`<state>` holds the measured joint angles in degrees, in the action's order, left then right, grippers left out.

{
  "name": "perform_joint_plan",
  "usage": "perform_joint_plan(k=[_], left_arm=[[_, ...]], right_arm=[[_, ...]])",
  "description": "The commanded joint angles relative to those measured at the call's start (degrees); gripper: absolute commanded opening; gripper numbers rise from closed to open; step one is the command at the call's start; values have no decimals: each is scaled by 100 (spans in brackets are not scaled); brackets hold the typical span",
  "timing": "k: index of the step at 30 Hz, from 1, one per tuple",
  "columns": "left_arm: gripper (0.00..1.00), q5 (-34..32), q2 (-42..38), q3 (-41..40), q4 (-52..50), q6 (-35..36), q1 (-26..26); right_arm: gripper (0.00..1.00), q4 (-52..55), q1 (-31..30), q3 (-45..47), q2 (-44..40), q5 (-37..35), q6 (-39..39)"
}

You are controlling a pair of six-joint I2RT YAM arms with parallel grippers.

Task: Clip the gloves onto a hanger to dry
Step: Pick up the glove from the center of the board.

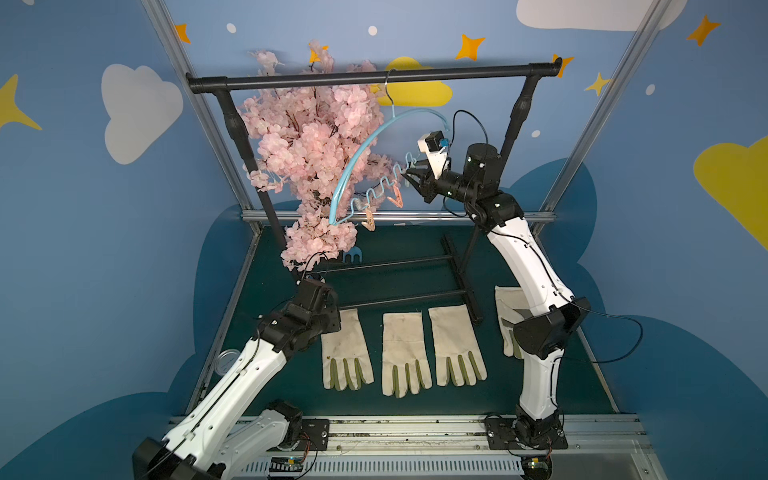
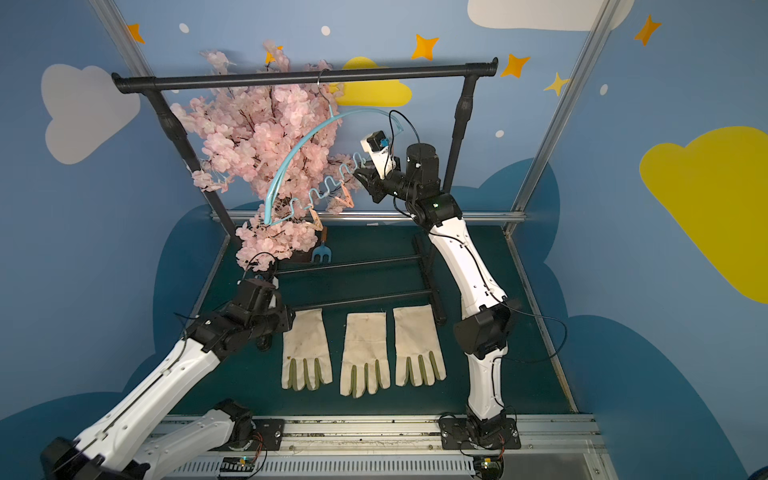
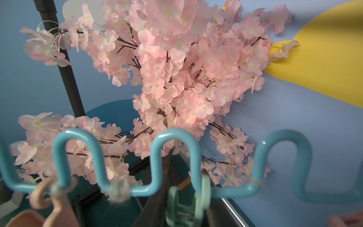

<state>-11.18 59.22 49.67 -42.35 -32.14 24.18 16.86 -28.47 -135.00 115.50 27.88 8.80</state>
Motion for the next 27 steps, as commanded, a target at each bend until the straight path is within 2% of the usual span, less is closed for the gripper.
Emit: perform_joint_plan(k=[1,3,8,15,20,27], left_arm=[[43,-548,290,-93,188,-366,-158],[49,-380,536,-243,438,-279,-387],[48,-156,1220,-480,1137,-255,-820],[50,36,2237,-298,1856,-177,-1236],[49,48,2925,-79,1949,-136,-1516],[52,267,3557,28,1982,-176,-1544]], right_arm=[[27,-216,17,13,17,92,-72],[27,-210,13,9,14,102,-71],[27,-166,12,9,7,113,-64],[27,-116,16,9,-1,94,-18],[27,-153,15,14,24,99,-36],[27,-174,17,9,50,104,-63]])
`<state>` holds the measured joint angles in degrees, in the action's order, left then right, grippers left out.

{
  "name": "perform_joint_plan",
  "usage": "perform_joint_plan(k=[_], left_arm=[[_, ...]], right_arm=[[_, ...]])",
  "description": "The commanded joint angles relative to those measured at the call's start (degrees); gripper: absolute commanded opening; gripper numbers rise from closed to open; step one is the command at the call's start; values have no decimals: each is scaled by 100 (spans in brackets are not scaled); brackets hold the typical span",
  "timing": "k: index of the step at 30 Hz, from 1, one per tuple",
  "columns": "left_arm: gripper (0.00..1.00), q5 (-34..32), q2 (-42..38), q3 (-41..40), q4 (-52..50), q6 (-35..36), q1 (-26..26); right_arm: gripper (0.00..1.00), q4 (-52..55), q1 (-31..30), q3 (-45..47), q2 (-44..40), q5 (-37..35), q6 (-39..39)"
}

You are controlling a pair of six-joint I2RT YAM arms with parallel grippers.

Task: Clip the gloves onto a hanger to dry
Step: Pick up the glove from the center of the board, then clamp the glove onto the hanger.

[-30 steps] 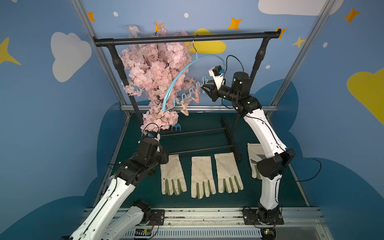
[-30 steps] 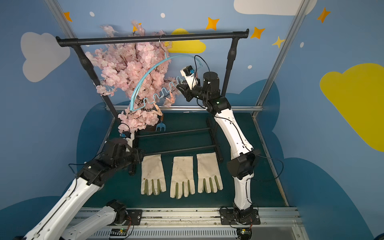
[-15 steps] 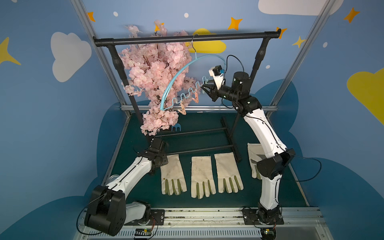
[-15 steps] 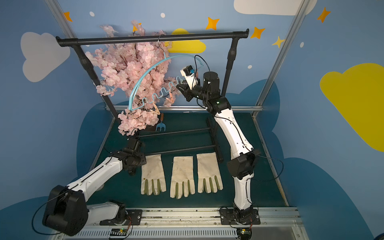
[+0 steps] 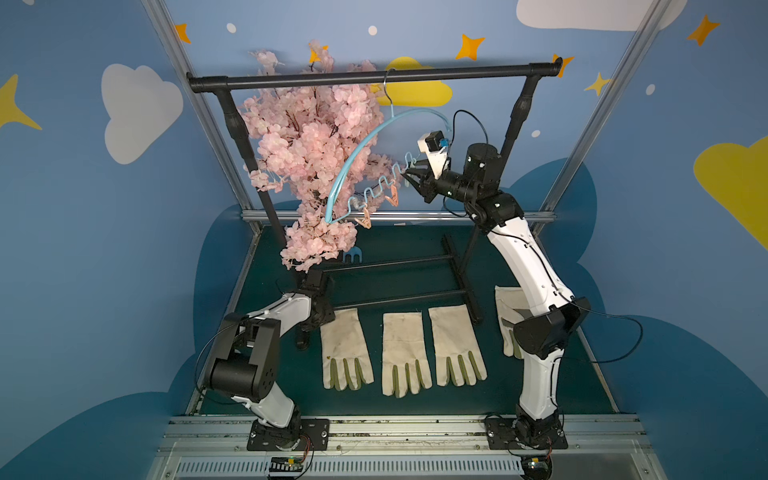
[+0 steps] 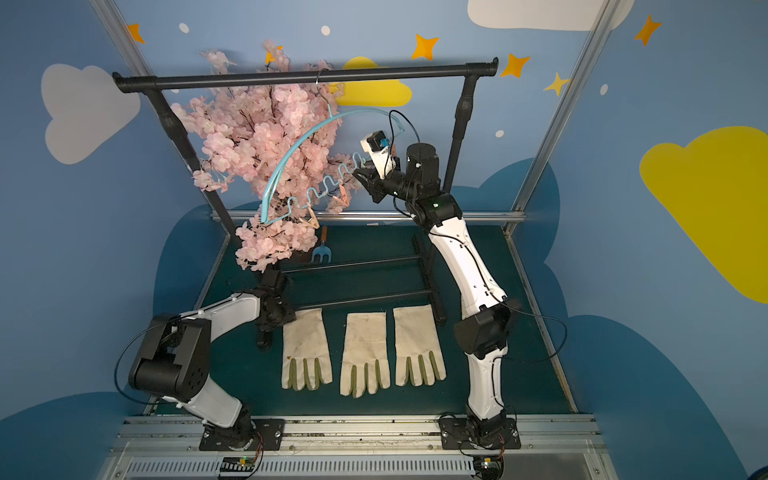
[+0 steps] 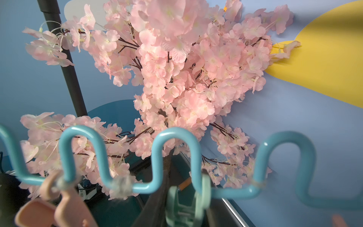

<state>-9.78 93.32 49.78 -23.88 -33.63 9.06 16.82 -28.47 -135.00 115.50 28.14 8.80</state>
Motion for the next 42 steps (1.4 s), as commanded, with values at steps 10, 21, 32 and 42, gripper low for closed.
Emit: perform_joint_plan(k=[10,21,32,42], left_arm=[[3,293,4,-256,281,-22,9],[3,135,-2407,-377,-68,730,723],[3,2244,-3394,464,1099,1813,721],[3,3764,-2041,1760,2129,1616,543]], right_arm=[[27,-179,34,12,44,86,-67],[27,-234,95,67,-70,162,-174],[27,-723,297,316,-220,652,-762],[27,-995,403,299,-203,1067,-1190]])
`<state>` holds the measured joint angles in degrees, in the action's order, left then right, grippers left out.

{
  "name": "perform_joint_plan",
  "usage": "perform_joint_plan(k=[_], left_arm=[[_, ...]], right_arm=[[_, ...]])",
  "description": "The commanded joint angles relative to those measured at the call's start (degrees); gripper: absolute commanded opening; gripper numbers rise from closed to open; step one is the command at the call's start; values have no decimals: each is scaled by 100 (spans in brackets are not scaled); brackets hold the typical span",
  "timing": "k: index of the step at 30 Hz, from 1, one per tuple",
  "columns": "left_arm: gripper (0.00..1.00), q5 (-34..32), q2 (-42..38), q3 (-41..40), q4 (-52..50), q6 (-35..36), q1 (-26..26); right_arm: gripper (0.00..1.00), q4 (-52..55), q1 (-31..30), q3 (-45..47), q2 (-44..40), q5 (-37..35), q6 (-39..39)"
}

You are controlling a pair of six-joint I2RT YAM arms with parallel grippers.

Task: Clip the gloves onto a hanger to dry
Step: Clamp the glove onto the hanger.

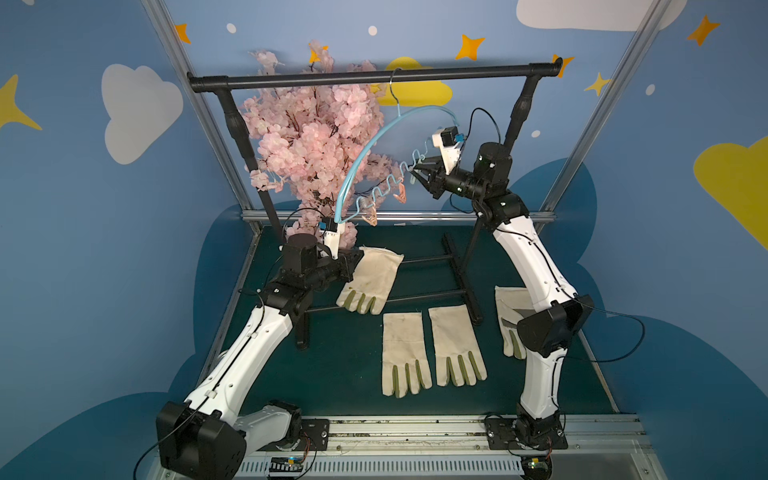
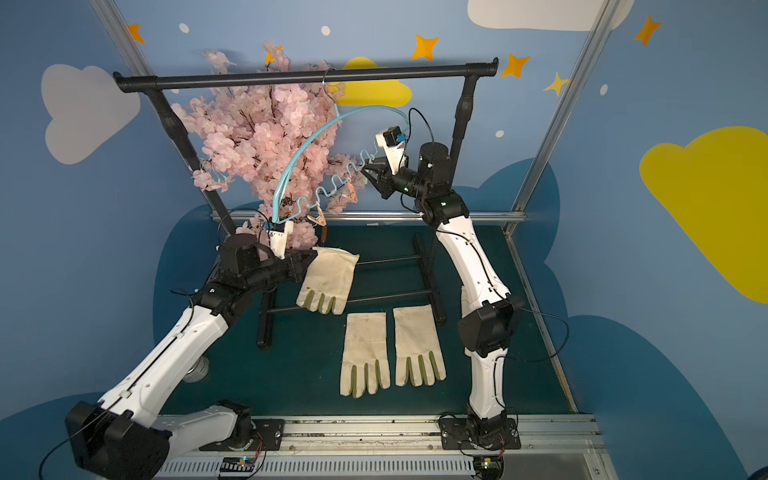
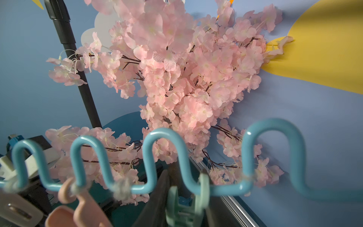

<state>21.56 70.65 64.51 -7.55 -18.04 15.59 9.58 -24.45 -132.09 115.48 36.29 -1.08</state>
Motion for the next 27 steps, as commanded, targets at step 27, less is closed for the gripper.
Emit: perform_joint_plan(k=[27], left_arm=[[3,2220,2797,3562,1036,-600,-477]], right_arm=[[25,-340,11,-24,-140,544,-307]])
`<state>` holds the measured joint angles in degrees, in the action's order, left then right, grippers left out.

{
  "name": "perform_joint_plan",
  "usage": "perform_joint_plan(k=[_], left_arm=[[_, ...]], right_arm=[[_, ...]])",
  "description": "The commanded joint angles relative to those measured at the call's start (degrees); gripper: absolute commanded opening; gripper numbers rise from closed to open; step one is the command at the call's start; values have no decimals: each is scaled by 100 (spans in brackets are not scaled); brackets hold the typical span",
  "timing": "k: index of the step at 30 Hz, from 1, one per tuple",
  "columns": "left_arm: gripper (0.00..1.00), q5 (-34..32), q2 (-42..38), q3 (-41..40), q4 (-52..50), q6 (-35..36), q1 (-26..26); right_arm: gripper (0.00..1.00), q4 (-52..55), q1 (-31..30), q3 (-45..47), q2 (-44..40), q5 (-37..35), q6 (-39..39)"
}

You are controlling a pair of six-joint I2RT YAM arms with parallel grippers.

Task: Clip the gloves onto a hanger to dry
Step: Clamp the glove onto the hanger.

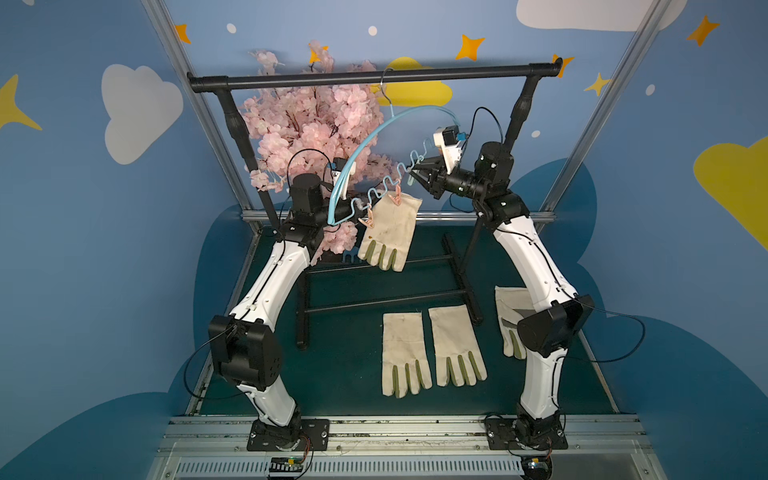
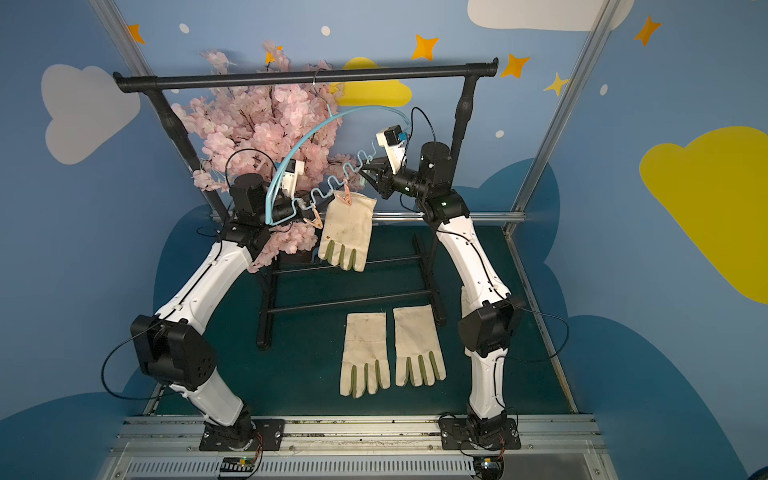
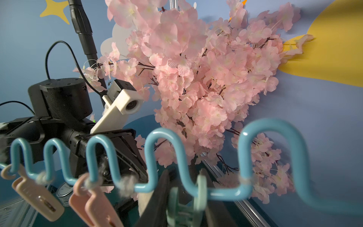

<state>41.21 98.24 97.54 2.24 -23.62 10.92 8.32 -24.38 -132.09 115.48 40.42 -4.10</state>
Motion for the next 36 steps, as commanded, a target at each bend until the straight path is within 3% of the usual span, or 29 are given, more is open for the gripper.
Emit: perform_joint_plan(k=[1,13,36], left_arm=[[3,281,71,347,5,-37,-4],[3,396,529,1163,-257,-89,29],[3,465,723,1567,-245,-264,81]], right_arm=[[25,-200,5,-22,-135,141,-2],[25,-245,49,17,-139,281,-99],[24,-304,72,8,-78,402,-202]])
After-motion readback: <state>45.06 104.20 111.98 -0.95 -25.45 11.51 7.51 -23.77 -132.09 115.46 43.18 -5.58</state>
